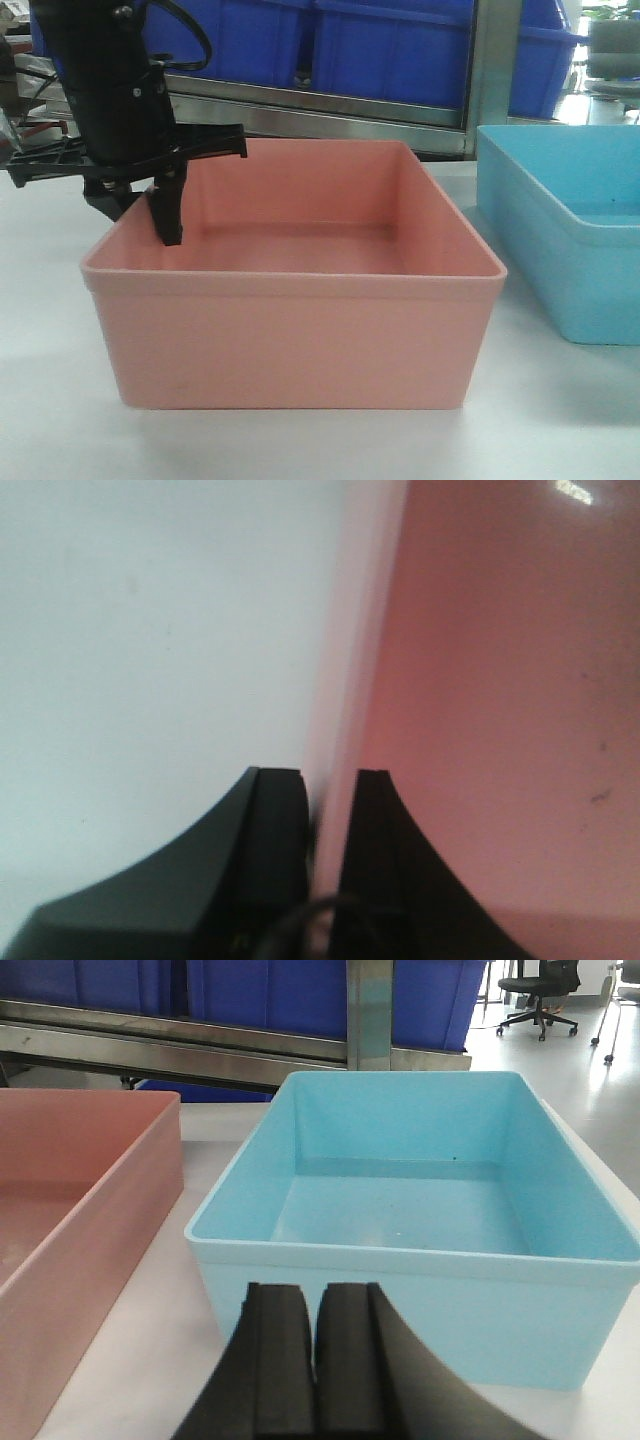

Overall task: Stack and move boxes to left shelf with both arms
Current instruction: 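Set the pink bin down in front of the robot and release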

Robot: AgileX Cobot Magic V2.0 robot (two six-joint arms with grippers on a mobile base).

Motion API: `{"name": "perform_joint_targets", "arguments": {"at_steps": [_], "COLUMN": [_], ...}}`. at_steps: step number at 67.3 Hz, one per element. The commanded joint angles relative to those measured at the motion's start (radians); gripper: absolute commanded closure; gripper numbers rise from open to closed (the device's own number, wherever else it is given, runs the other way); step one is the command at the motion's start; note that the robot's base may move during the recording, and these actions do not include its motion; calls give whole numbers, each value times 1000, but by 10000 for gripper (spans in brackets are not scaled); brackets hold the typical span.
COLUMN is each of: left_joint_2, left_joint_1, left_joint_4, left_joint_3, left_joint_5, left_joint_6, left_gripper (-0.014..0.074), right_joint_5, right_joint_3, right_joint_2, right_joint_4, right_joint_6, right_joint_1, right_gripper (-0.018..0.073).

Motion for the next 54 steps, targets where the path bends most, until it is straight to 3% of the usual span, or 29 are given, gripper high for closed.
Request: {"name": "perform_joint_targets", "arguments": {"at_steps": [1, 8, 14, 23, 28, 33, 41, 54], "left_joint_2": [-40, -37, -37, -37, -41, -54, -116, -317], "left_joint_1": [-3, -3, -3, -3, -3, -3, -1, -1], "left_joint_4": [9, 1, -3, -7, -14, -43, -90, -103], "left_joint_3": [-23, -23, -23, -25, -26, -26, -32, -7], "left_joint_5": [-30, -24, -19, 17, 38, 68, 97, 94], "left_joint_6": [-10, 41, 70, 80, 138, 209, 296, 472], "left_gripper": [594, 582, 509, 301, 170, 97, 106, 184], "right_joint_5": [-85, -85, -85, -85, -85, -85, -91, -91], "right_joint_3": [-18, -18, -18, -18, -18, -18, -19, -19], "right_joint_2": [-20, -20, -20, -20, -20, -20, -20, -20], "right_joint_4": [-1, -1, -1, -1, -1, -1, -1, -1], "right_joint_6": [-8, -8, -8, -8, -8, -8, -8, -8], "right_joint_1": [-5, -5, -5, -5, -5, -5, -5, -5], "right_gripper": [505, 505, 505, 505, 505, 505, 505, 505]}}
